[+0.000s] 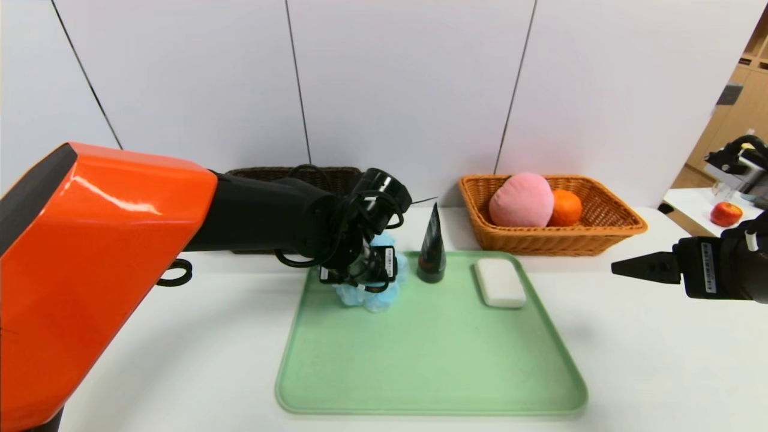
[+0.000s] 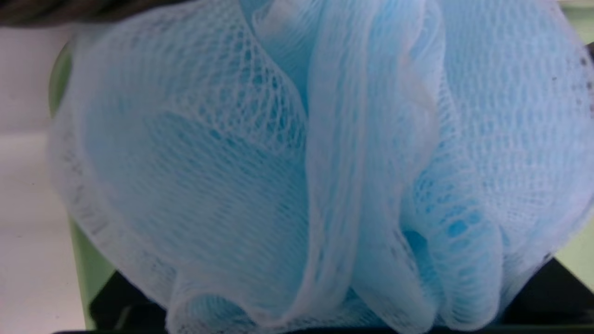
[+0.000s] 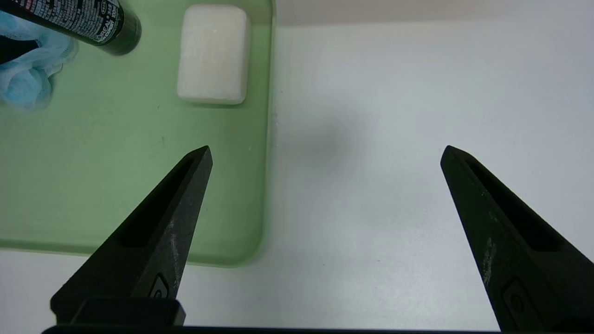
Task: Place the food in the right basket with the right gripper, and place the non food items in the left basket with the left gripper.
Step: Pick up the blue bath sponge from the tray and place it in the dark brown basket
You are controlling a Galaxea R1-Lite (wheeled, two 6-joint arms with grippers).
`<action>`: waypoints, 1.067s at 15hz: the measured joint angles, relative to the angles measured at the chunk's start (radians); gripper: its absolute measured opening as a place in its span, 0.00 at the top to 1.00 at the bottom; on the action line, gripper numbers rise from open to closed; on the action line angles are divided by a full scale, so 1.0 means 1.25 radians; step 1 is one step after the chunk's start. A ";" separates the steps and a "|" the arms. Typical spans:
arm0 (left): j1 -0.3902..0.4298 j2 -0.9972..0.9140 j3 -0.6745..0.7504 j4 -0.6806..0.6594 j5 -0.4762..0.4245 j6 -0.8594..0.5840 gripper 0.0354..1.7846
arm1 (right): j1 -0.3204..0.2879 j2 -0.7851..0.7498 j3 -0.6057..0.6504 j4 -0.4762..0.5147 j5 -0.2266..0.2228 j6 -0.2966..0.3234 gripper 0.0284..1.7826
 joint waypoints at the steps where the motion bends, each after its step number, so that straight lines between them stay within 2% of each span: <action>1: 0.000 0.002 0.001 0.000 0.000 0.000 0.34 | 0.003 -0.001 0.002 0.000 0.000 0.000 0.05; 3: 0.000 0.002 0.004 0.000 0.000 0.000 0.45 | 0.005 -0.003 0.005 0.000 0.000 0.000 0.05; 6: 0.000 -0.009 0.011 0.005 -0.012 0.001 0.56 | 0.011 -0.010 0.013 0.000 0.000 0.000 0.05; 12: -0.001 -0.119 0.075 0.009 -0.142 0.002 0.60 | 0.013 -0.019 0.027 -0.001 0.002 0.001 0.05; 16: 0.000 -0.252 0.154 0.007 -0.160 0.003 0.63 | 0.013 -0.020 0.030 -0.001 0.010 0.003 0.05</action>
